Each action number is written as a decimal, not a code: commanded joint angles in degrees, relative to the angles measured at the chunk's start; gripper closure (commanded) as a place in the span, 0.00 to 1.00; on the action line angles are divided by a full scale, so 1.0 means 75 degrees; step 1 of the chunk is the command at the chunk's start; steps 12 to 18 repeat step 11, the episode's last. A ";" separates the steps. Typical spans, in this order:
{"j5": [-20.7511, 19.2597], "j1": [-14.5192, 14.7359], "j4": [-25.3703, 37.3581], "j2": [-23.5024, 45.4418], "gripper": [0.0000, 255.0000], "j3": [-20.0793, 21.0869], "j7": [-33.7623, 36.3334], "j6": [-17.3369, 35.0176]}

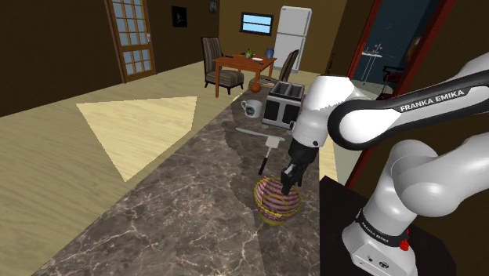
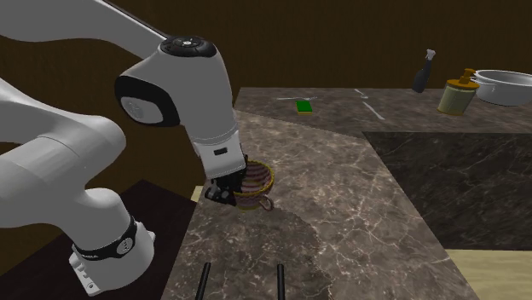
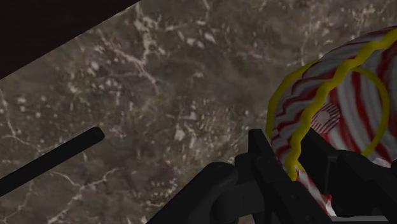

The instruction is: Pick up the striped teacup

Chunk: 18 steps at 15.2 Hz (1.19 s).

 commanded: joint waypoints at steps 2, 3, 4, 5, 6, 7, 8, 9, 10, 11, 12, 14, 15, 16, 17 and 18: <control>-0.0142 -0.0055 0.0188 -0.0281 1.00 -0.0071 0.0096 -0.0461; -0.0186 -0.0073 0.0258 -0.0353 1.00 -0.0096 0.0123 -0.0600; -0.0229 -0.0092 0.0329 -0.0421 1.00 -0.0120 0.0149 -0.0736; -0.0271 -0.0109 0.0402 -0.0484 1.00 -0.0145 0.0174 -0.0870; -0.0311 -0.0127 0.0477 -0.0543 1.00 -0.0169 0.0198 -0.1002; -0.0351 -0.0143 0.0554 -0.0597 1.00 -0.0194 0.0222 -0.1131; -0.0390 -0.0160 0.0632 -0.0648 1.00 -0.0218 0.0246 -0.1258; -0.0427 -0.0175 0.0712 -0.0695 1.00 -0.0242 0.0269 -0.1382; -0.0433 -0.0178 0.0724 -0.0702 1.00 -0.0246 0.0272 -0.1401; -0.0433 -0.0177 0.0724 -0.0702 1.00 -0.0246 0.0272 -0.1401; -0.0433 -0.0177 0.0724 -0.0702 1.00 -0.0246 0.0272 -0.1401; -0.0433 -0.0177 0.0724 -0.0702 1.00 -0.0246 0.0272 -0.1401; -0.0433 -0.0177 0.0724 -0.0702 1.00 -0.0246 0.0272 -0.1401; -0.0433 -0.0177 0.0724 -0.0702 1.00 -0.0246 0.0272 -0.1401; -0.0433 -0.0177 0.0724 -0.0702 1.00 -0.0246 0.0272 -0.1401; -0.0433 -0.0177 0.0724 -0.0702 1.00 -0.0246 0.0272 -0.1401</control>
